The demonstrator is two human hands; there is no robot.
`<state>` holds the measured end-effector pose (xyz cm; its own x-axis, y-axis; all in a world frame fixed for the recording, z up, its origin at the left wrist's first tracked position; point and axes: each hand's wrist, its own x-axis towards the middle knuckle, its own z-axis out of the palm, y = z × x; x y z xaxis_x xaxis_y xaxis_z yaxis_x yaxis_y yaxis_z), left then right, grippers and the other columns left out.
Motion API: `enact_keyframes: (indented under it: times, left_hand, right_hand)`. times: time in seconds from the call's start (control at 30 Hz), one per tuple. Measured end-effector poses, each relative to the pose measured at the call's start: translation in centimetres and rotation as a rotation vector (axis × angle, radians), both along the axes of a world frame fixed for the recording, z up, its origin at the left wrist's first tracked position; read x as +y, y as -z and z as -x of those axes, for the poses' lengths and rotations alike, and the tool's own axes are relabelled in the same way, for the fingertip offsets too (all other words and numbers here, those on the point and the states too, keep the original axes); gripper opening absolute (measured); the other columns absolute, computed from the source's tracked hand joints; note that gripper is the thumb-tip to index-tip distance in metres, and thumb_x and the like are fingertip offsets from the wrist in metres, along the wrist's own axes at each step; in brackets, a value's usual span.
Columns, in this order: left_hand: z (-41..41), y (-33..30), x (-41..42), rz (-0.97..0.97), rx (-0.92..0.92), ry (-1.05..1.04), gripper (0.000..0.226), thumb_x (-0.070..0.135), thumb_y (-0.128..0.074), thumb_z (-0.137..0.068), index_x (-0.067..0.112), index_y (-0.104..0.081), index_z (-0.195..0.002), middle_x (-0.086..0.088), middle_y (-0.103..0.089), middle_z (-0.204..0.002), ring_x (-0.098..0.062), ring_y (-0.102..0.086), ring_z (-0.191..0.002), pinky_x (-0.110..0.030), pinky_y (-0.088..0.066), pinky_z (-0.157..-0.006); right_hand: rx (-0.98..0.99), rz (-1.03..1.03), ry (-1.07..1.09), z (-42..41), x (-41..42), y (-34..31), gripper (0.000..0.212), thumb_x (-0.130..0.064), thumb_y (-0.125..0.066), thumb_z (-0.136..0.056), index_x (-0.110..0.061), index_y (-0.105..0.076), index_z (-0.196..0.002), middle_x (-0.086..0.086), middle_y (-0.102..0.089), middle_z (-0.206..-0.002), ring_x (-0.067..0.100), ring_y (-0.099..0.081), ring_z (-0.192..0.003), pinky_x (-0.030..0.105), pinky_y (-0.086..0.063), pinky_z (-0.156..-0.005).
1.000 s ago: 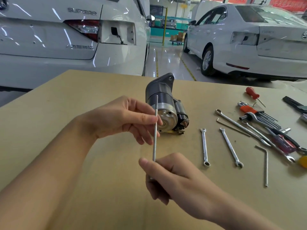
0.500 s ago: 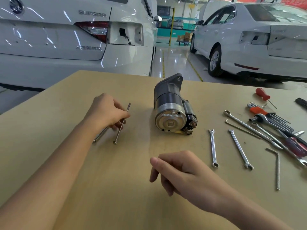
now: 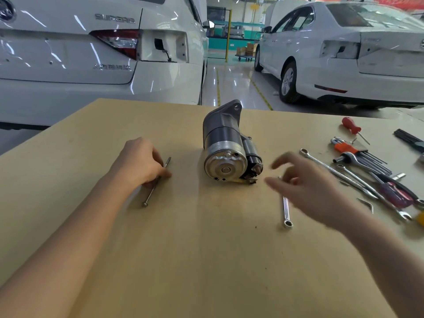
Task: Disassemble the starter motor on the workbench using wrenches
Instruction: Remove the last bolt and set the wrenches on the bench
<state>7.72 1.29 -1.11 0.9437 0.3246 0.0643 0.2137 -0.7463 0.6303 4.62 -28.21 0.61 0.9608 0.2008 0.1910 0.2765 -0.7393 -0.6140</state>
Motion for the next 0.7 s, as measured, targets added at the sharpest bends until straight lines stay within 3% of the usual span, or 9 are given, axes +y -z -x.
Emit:
enact_keyframes:
  times: [0.07, 0.13, 0.23, 0.3, 0.4, 0.43, 0.5, 0.6, 0.7]
  left_hand:
    - [-0.1, 0.1, 0.0, 0.005, 0.003, 0.0, 0.018, 0.005, -0.088, -0.064, 0.007, -0.07, -0.064, -0.014, -0.068, -0.058, -0.03, -0.067, -0.049, -0.039, -0.06, -0.054]
    - [-0.2, 0.1, 0.0, -0.004, 0.006, 0.0, 0.018, 0.004, -0.088, -0.064, 0.007, -0.07, -0.065, -0.016, -0.068, -0.058, -0.031, -0.067, -0.05, -0.04, -0.06, -0.057]
    - [-0.1, 0.1, -0.2, -0.022, 0.004, -0.005, 0.019, 0.005, -0.088, -0.064, 0.007, -0.07, -0.066, -0.017, -0.068, -0.058, -0.03, -0.067, -0.047, -0.04, -0.061, -0.06]
    - [0.0, 0.1, -0.3, -0.033, -0.027, -0.007, 0.018, 0.005, -0.088, -0.065, 0.006, -0.07, -0.066, -0.017, -0.067, -0.058, -0.029, -0.066, -0.046, -0.04, -0.06, -0.061]
    - [0.2, -0.1, -0.7, -0.075, -0.149, -0.002, 0.014, 0.008, -0.085, -0.07, 0.005, -0.071, -0.072, -0.012, -0.066, -0.06, -0.027, -0.065, -0.047, -0.034, -0.058, -0.06]
    - [0.3, -0.2, -1.0, -0.073, -0.202, 0.013, 0.013, 0.009, -0.084, -0.071, 0.004, -0.072, -0.075, -0.01, -0.066, -0.062, -0.026, -0.064, -0.049, -0.034, -0.058, -0.06]
    - [0.6, -0.6, -1.9, -0.015, -0.305, 0.063, 0.012, 0.008, -0.083, -0.073, 0.004, -0.073, -0.078, -0.005, -0.065, -0.062, -0.019, -0.061, -0.048, -0.033, -0.058, -0.054]
    - [1.1, -1.0, -4.3, 0.314, -0.384, 0.174, 0.006, 0.004, -0.078, -0.077, 0.006, -0.072, -0.078, 0.0, -0.063, -0.055, -0.011, -0.057, -0.041, -0.027, -0.053, -0.042]
    - [1.6, -1.3, -6.2, 0.612, -0.466, 0.274, 0.012, -0.003, -0.073, -0.08, 0.007, -0.071, -0.074, 0.002, -0.064, -0.053, -0.013, -0.056, -0.044, -0.026, -0.052, -0.043]
  right_hand:
    - [0.039, 0.391, 0.249, -2.0, -3.3, -0.1, 0.028, -0.039, -0.061, -0.086, -0.015, -0.053, -0.099, -0.003, -0.053, -0.08, 0.021, -0.05, -0.078, 0.033, -0.036, -0.063]
    - [0.174, 0.611, 0.36, -3.1, -5.5, 0.0, 0.032, -0.038, -0.061, -0.086, -0.006, -0.059, -0.091, 0.003, -0.057, -0.08, 0.022, -0.051, -0.074, 0.033, -0.04, -0.063]
    - [0.373, 0.531, 0.336, -4.0, -6.5, 0.3, 0.029, -0.027, -0.059, -0.086, -0.001, -0.059, -0.072, 0.008, -0.058, -0.061, 0.023, -0.057, -0.054, 0.032, -0.05, -0.053]
    - [0.382, 0.495, 0.331, -3.9, -6.0, 0.2, 0.025, -0.02, -0.056, -0.086, -0.003, -0.054, -0.068, 0.01, -0.059, -0.064, 0.024, -0.061, -0.055, 0.033, -0.054, -0.052]
    - [0.264, 0.687, 0.336, -3.7, -5.5, 0.2, 0.031, -0.025, -0.055, -0.089, -0.006, -0.047, -0.065, 0.006, -0.053, -0.069, 0.016, -0.051, -0.054, 0.029, -0.042, -0.051]
    - [0.235, 0.655, 0.333, -3.7, -5.6, 0.2, 0.033, -0.025, -0.055, -0.089, -0.005, -0.046, -0.064, 0.005, -0.052, -0.064, 0.015, -0.048, -0.05, 0.027, -0.037, -0.048]
    - [0.246, 0.285, 0.273, -3.6, -5.4, -0.2, 0.031, -0.016, -0.052, -0.091, -0.001, -0.048, -0.064, 0.006, -0.052, -0.05, 0.016, -0.044, -0.038, 0.023, -0.034, -0.042]
    - [0.37, -0.663, 0.086, -2.6, -3.3, -1.1, 0.02, -0.004, -0.045, -0.093, -0.002, -0.051, -0.075, 0.011, -0.055, -0.055, 0.015, -0.039, -0.034, 0.021, -0.034, -0.034]
    - [0.419, -1.114, -0.132, -1.4, -0.4, -1.2, 0.024, -0.005, -0.044, -0.094, -0.008, -0.053, -0.072, 0.012, -0.058, -0.063, 0.015, -0.049, -0.04, 0.023, -0.043, -0.039]
